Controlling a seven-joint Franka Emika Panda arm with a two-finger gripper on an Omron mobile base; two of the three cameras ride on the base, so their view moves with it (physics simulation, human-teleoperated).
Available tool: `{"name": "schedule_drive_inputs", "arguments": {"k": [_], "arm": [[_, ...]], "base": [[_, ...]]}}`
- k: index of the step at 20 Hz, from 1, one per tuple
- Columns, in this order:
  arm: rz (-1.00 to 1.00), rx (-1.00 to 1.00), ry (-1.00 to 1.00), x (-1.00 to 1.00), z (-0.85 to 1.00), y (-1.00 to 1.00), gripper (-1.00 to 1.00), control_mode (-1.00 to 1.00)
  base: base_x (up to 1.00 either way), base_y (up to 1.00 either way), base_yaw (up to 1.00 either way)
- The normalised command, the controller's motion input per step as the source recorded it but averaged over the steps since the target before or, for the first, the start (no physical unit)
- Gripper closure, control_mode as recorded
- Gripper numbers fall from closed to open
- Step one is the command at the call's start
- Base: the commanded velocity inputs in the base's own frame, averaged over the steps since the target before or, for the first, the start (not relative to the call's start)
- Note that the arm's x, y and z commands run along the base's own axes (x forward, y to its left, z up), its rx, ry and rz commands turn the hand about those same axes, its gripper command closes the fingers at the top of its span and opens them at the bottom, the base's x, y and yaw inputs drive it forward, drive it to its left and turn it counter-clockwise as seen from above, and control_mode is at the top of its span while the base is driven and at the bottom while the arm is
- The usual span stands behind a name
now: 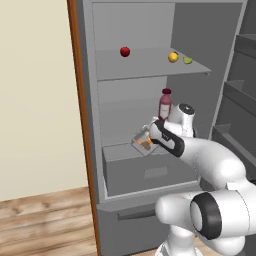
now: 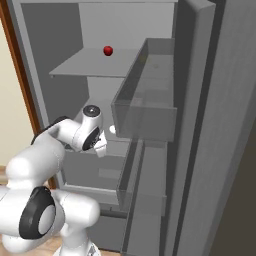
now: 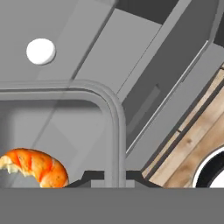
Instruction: Place the tupperware on the second highest shelf of the fridge. Make space for the tupperware among the existing items by rearranging them on the shelves if needed. Close the fridge door when finished.
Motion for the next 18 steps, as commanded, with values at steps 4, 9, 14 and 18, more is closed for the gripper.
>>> {"name": "schedule_drive_inputs", "arguments": {"k": [4, 9, 14, 18], "arm": [[0.02, 0.0, 0.0, 0.15, 0.31, 0.15, 1.0, -1.0], [0.0, 0.0, -0.01, 0.27, 0.19, 0.15, 1.0, -1.0], [0.01, 0.0, -0.06, 0.35, 0.0, 0.12, 1.0, -1.0], [0.01, 0.0, -0.07, 0.34, 0.0, 0.11, 1.0, -1.0]], "base": [[0.0, 0.0, 0.0], [0.0, 0.0, 0.0], [0.0, 0.0, 0.0], [0.0, 0.0, 0.0]]}}
